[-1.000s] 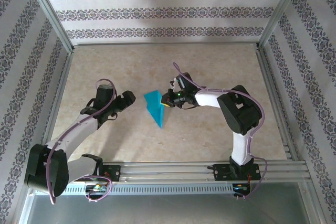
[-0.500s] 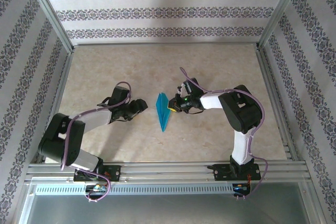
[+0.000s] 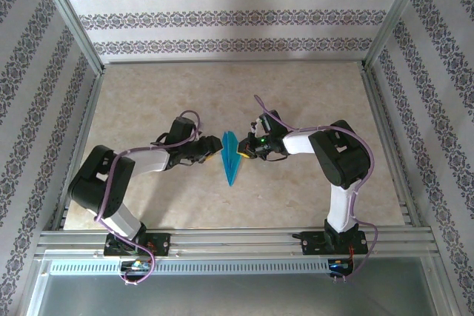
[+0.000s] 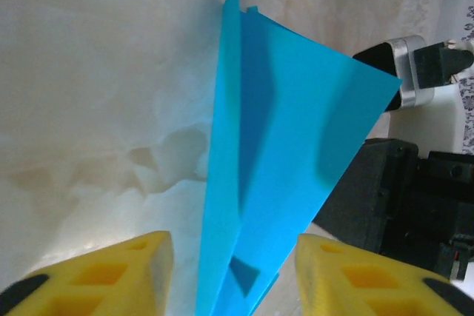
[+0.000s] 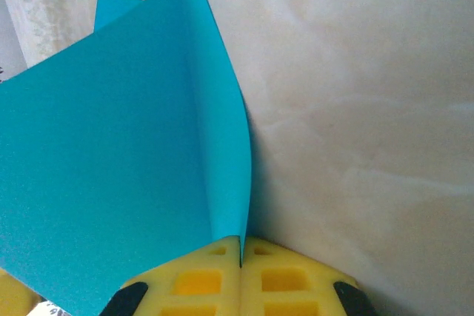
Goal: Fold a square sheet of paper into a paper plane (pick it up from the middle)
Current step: Move the paper plane to the center of the table.
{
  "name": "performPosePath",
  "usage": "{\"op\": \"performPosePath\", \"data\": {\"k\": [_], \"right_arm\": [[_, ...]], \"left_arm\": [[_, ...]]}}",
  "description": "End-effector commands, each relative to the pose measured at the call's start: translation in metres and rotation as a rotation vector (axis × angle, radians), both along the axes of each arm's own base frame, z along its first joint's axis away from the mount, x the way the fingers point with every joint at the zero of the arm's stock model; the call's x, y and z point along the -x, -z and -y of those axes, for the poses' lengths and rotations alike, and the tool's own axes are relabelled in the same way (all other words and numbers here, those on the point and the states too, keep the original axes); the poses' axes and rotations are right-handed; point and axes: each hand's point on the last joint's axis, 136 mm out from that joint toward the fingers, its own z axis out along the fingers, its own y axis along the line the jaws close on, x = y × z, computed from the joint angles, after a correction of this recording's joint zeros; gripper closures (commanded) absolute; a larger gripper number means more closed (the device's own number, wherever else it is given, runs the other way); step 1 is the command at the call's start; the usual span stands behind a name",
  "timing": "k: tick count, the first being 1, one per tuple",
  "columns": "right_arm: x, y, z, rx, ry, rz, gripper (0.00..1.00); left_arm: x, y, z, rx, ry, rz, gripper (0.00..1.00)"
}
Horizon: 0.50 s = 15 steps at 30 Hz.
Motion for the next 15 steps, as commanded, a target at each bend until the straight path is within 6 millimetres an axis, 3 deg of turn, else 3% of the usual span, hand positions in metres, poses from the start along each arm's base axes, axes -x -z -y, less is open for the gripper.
{"op": "performPosePath", "data": {"k": [1,11,15], "right_arm": [[-0.001,-0.007,0.003,-0.008,-0.013,0.041,0.96],[-0.001,-0.012,0.004,-0.018,-0.014,0.046,0.9],[0.002,-0.014,0.004,-0.026,-0.033,0.045,0.86]], "left_arm": [[-0.007,-0.006,0.018,0.033,0.052,0.024,0.62],[-0.015,0.004,0.024,0.019,0.073,-0.004,0.92],[-0.014,0.007,0.021,-0.007,0.069,-0.011,0.98]]}}
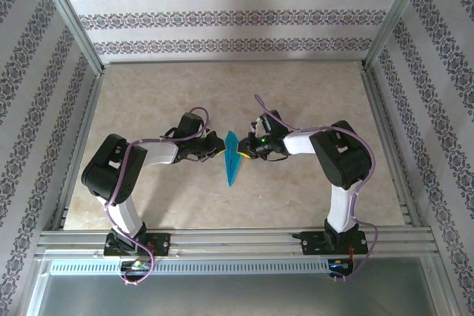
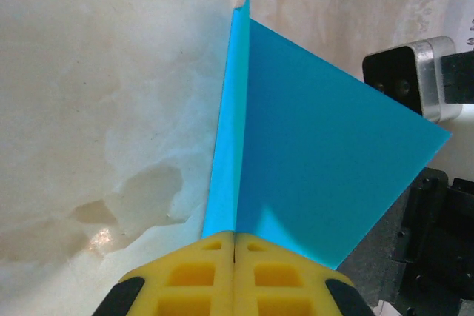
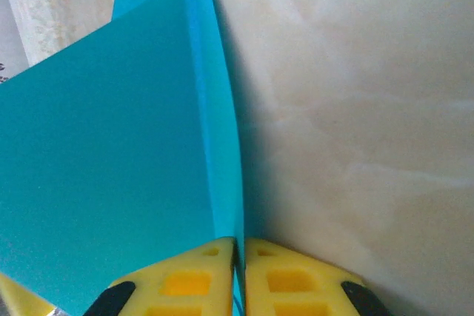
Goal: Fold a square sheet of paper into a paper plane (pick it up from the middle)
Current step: Move the paper plane to the center of the table.
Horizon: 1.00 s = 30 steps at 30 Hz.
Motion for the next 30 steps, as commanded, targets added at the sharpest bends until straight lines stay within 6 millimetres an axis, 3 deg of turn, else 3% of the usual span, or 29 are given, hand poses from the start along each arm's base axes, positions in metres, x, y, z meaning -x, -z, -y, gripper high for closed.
{"op": "performPosePath", "data": {"k": [1,8,21,30], "right_arm": [[0.003,-0.012,0.002,-0.023,-0.03,0.028,0.85],[0.001,-0.009,0.006,0.004,-0.013,0.029,0.94],[-0.021,-0.03,0.008,0.026,0.078,0.121,0.93],[-0.019,-0.014,0.006,0.029,0.089,0.079,0.93]], "left_arm": [[0.0,-0.002,0.003,-0.022,0.023,0.009,0.99],[0.003,0.0,-0.012,-0.104,-0.017,0.005,1.0],[-0.006,-0.015,-0.055,-0.243,-0.228,0.093,1.0],[0.001,0.009,-0.065,-0.266,-0.297,0.008,1.0]]}}
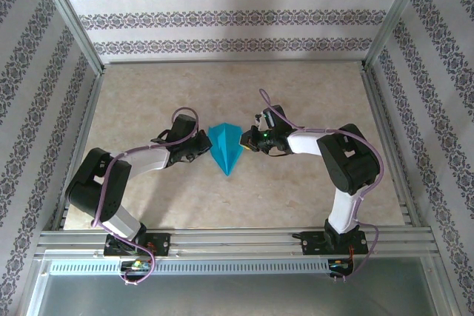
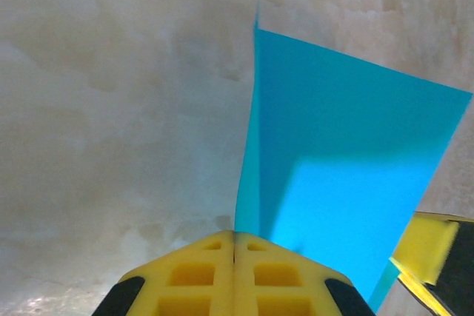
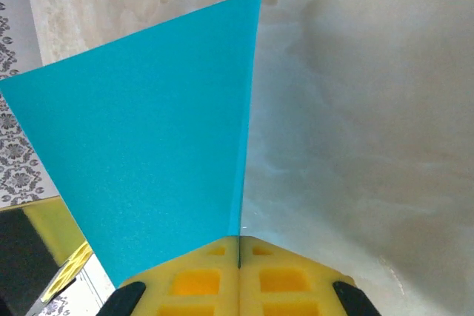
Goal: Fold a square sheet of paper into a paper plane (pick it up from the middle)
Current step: Move the paper plane to the center of the table.
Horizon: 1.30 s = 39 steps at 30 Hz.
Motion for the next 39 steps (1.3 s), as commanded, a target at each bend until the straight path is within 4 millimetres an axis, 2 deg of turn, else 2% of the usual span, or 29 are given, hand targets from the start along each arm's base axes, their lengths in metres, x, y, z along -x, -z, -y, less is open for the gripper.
{"op": "performPosePath", "data": {"k": [1,7,11,13,19,24,29,35,39], "right_arm": [[0.001,0.01,-0.001,0.009,0.009,-0.012,0.93],[0.005,0.018,0.0,0.017,0.008,-0.036,0.92],[0.007,0.024,-0.002,0.009,-0.007,-0.057,0.91],[0.008,0.025,-0.004,0.005,-0.013,-0.064,0.91],[0.008,0.019,-0.007,-0.01,-0.038,-0.056,0.88],[0.008,0.018,-0.01,-0.011,-0.054,-0.052,0.87],[0.009,0.021,-0.009,-0.008,-0.055,-0.061,0.87],[0.01,0.023,-0.008,-0.001,-0.058,-0.069,0.88],[0.01,0.024,-0.008,0.0,-0.056,-0.072,0.88]], "left_arm": [[0.008,0.017,-0.008,-0.022,-0.058,-0.056,1.0],[0.011,0.024,-0.007,-0.015,-0.063,-0.086,1.0],[0.01,0.026,0.001,0.005,-0.029,-0.095,0.99],[0.009,0.023,0.005,0.011,-0.004,-0.096,0.96],[0.01,-0.002,0.007,-0.001,0.052,-0.057,0.81],[0.022,-0.016,0.01,0.019,0.104,-0.048,0.7],[0.038,-0.024,0.026,0.036,0.165,-0.045,0.67],[0.046,-0.016,0.05,0.016,0.248,-0.063,0.66],[0.044,-0.004,0.056,-0.018,0.257,-0.09,0.62]]}}
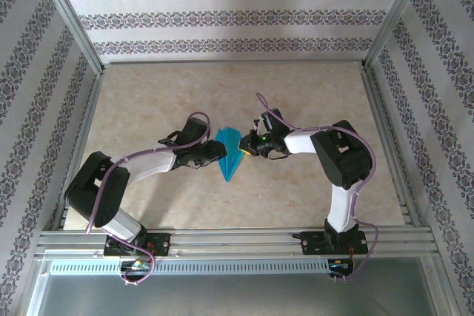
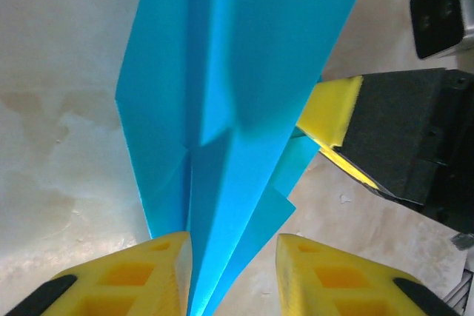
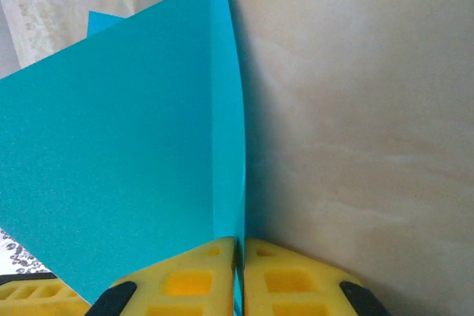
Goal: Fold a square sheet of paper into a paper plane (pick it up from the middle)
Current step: Move the paper plane to the center of the table.
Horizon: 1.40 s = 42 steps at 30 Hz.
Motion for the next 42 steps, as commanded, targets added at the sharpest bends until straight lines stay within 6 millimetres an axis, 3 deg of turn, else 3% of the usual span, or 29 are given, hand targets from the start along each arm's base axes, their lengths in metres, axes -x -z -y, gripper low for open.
{"op": "performPosePath", "data": {"k": [1,8,14,21,28,32,38,42], "right_arm": [[0.001,0.0,-0.005,-0.006,-0.03,-0.001,0.88],[0.001,-0.001,-0.006,-0.008,-0.03,0.0,0.88],[0.002,0.0,-0.005,-0.008,-0.029,-0.003,0.88],[0.002,0.002,-0.004,-0.004,-0.026,-0.009,0.88],[0.001,0.001,-0.004,-0.005,-0.026,-0.008,0.89],[0.001,0.0,-0.004,-0.006,-0.026,-0.006,0.89],[0.001,0.002,-0.004,-0.005,-0.026,-0.008,0.89],[0.001,0.001,-0.005,-0.007,-0.026,-0.008,0.89]], "left_arm": [[-0.001,0.005,0.007,-0.025,0.035,-0.009,0.62],[-0.001,0.013,0.01,-0.03,0.045,-0.027,0.59],[-0.002,0.003,0.017,0.007,0.067,0.001,0.63],[-0.001,0.004,-0.014,-0.125,-0.021,0.019,0.51],[0.003,0.01,0.015,-0.015,0.059,-0.028,0.53],[0.003,0.011,0.017,-0.02,0.065,-0.033,0.52],[0.0,0.003,0.025,0.022,0.088,-0.009,0.63],[0.001,0.006,0.028,0.033,0.1,-0.017,0.63]]}}
